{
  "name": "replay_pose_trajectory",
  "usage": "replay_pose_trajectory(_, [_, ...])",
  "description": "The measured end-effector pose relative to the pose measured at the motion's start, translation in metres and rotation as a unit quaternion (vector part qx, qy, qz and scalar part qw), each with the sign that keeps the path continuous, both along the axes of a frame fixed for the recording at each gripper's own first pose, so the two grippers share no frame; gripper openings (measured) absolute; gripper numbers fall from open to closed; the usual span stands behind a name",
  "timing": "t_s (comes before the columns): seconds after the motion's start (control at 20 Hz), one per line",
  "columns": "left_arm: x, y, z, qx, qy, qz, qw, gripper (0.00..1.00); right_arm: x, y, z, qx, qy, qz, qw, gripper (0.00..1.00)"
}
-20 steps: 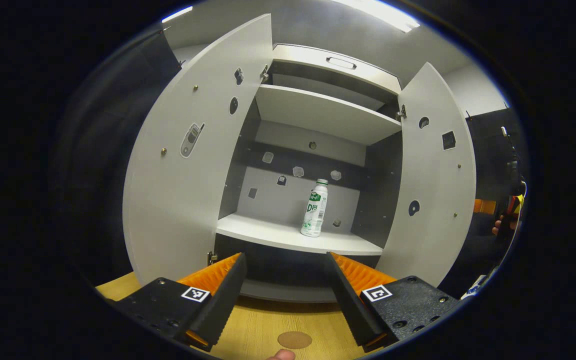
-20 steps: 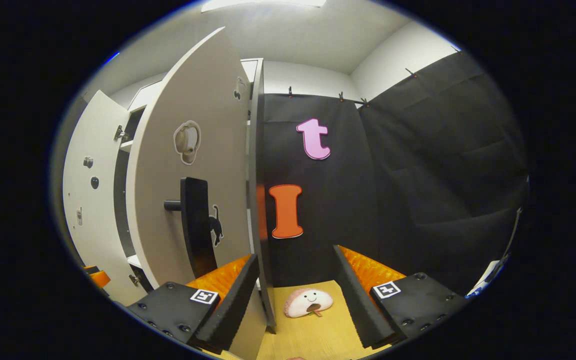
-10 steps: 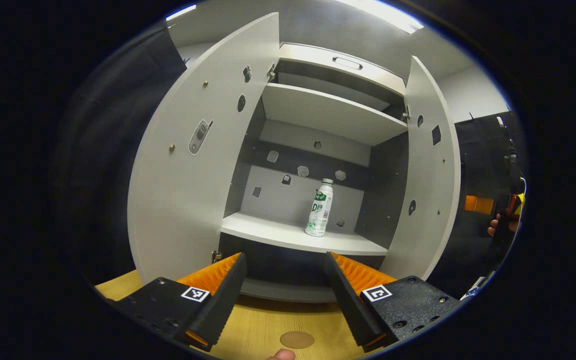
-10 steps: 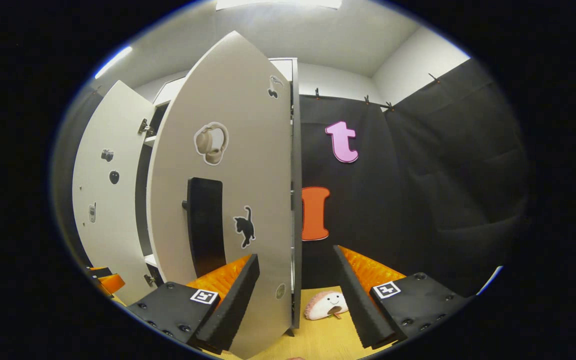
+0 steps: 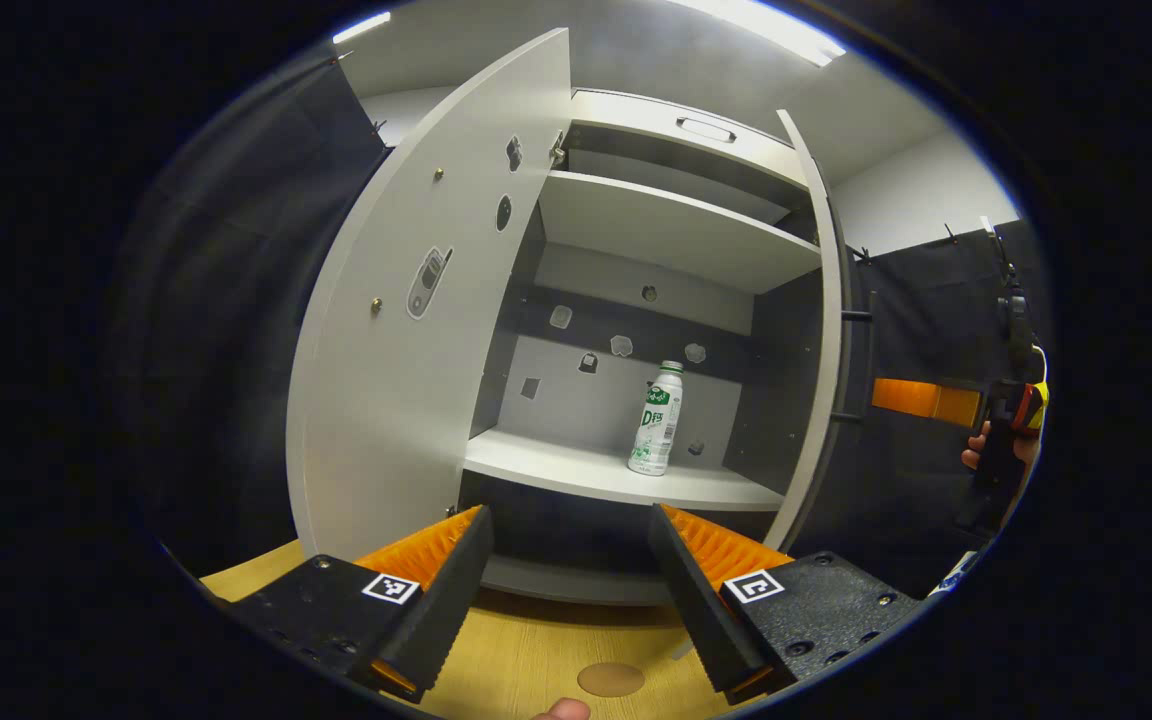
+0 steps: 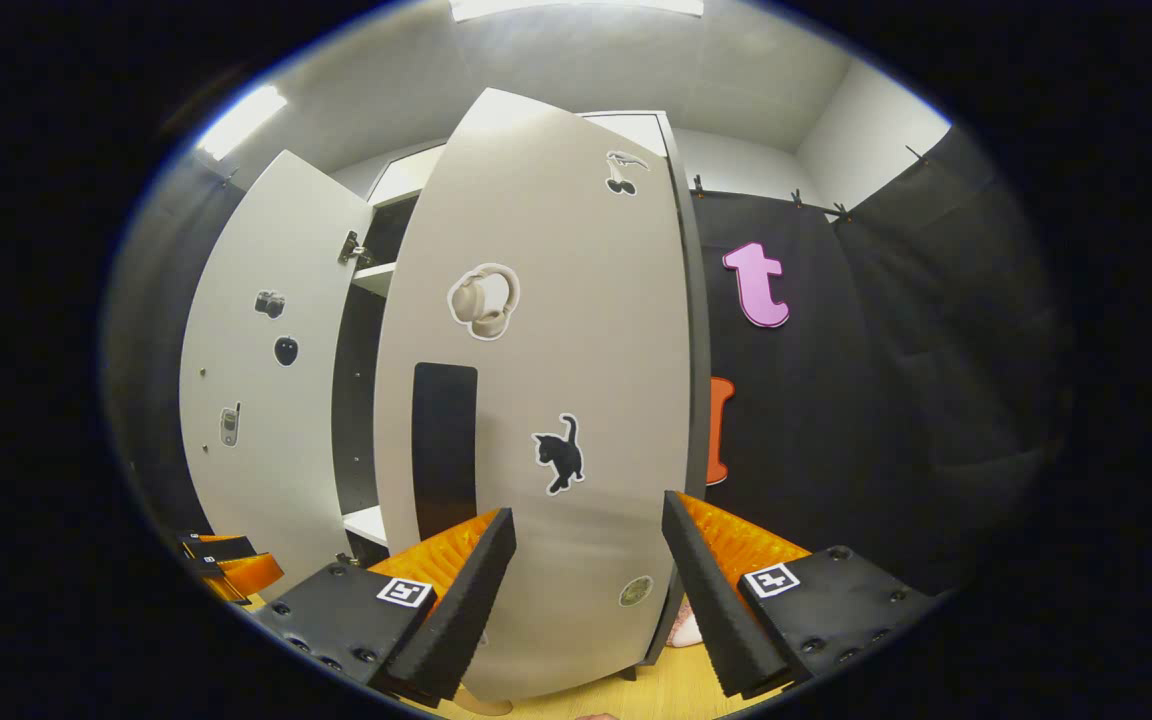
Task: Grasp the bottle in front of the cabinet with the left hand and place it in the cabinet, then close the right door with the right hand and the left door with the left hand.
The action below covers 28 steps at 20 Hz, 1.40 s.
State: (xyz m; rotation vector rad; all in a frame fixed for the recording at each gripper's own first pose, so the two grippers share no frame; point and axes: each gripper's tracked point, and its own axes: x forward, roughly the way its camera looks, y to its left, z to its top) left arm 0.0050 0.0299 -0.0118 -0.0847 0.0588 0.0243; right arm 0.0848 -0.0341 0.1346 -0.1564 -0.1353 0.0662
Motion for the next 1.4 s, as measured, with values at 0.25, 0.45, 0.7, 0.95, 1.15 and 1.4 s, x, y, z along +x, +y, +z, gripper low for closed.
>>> replay_pose_trajectory(0.25, [0.000, 0.003, 0.001, -0.003, -0.001, 0.002, 1.000, 0.96, 0.009, 0.025, -0.016, -0.003, 0.029, 0.028, 0.999, 0.97])
replay_pose_trajectory(0.45, [-0.004, 0.013, 0.006, 0.002, -0.006, 0.014, 1.000, 0.96, 0.024, 0.037, -0.024, 0.003, 0.038, 0.031, 0.999, 0.96])
replay_pose_trajectory(0.7, [-0.016, 0.036, 0.017, 0.005, -0.020, 0.050, 0.999, 0.96, 0.046, 0.050, -0.026, -0.006, 0.041, 0.023, 0.999, 0.97])
replay_pose_trajectory(0.95, [-0.040, 0.072, 0.035, 0.004, -0.040, 0.108, 0.993, 0.96, 0.077, 0.066, -0.028, -0.004, 0.039, 0.013, 0.999, 0.97])
replay_pose_trajectory(1.15, [-0.065, 0.118, 0.065, 0.001, -0.076, 0.182, 0.980, 0.95, 0.082, 0.063, -0.030, 0.008, 0.043, 0.017, 0.999, 0.97])
replay_pose_trajectory(1.4, [-0.073, 0.189, 0.097, -0.009, -0.100, 0.256, 0.961, 0.95, 0.057, 0.063, -0.031, 0.015, 0.042, 0.034, 0.998, 0.96])
